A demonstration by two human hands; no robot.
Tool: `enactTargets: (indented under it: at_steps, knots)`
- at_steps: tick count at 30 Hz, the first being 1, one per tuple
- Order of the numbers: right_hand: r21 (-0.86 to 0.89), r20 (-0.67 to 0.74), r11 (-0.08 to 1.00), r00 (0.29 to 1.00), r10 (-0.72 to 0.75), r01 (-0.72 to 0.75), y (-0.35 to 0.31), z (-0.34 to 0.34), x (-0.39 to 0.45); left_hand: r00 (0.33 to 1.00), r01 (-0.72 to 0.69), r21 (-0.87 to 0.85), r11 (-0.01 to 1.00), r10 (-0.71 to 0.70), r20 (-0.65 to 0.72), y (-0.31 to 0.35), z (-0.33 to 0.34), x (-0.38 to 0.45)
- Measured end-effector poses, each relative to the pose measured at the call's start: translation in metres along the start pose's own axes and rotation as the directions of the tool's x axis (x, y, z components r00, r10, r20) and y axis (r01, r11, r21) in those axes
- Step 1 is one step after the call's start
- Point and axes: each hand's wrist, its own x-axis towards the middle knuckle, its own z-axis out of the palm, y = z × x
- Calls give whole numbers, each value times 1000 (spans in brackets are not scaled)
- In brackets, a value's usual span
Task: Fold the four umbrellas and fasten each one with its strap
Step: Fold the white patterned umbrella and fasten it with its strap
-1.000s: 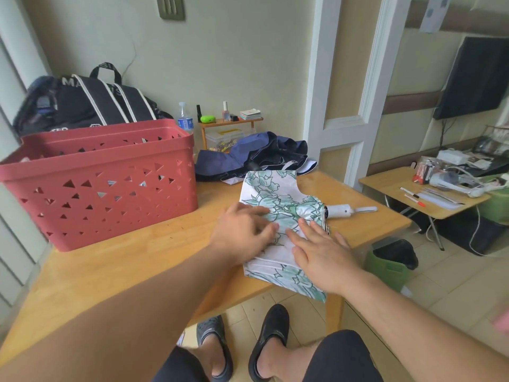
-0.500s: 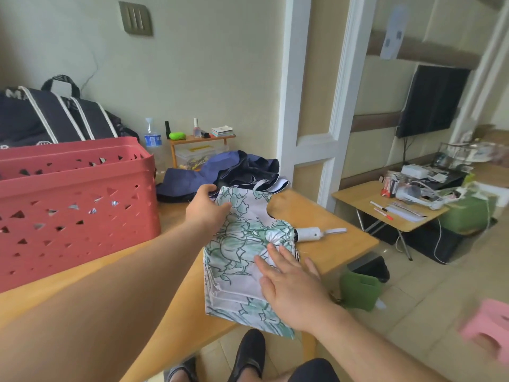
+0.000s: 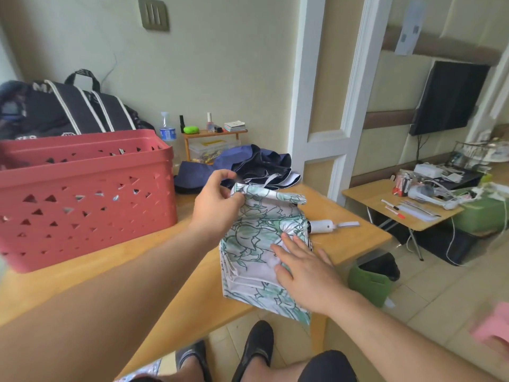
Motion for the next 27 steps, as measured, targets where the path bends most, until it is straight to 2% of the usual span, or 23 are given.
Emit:
enactTargets:
  at_steps: [6,16,19,21,23,25,27]
  knots:
    - [-35,3,999,1000,24,-24,-2,3,2,990,-140,108,984,138,28,-8,-8,-13]
    - [-14,13,1000,1000,6,-6,-2,-2,0,996,-44,4,999,44,-77,-2,4,-4]
    - [118,-5,993,1000,-26,26,3,-4,2,995,-31,25,999,33,-98,-2,7,0]
    - [253,-83,966,996,-35,55,7,-9,3,996,-31,39,999,34,-86,-2,7,0]
    - [366,-245,928,969,20,73,10,-20,5,996,-37,56,998,41,-77,-2,5,0]
    - [456,-425,886,894,139,80,11,-35,13,997,-34,63,997,38,-74,-2,5,0]
    - [575,-480,814,839,256,81,13,-50,27,998,-30,60,998,34,-58,-3,4,-1]
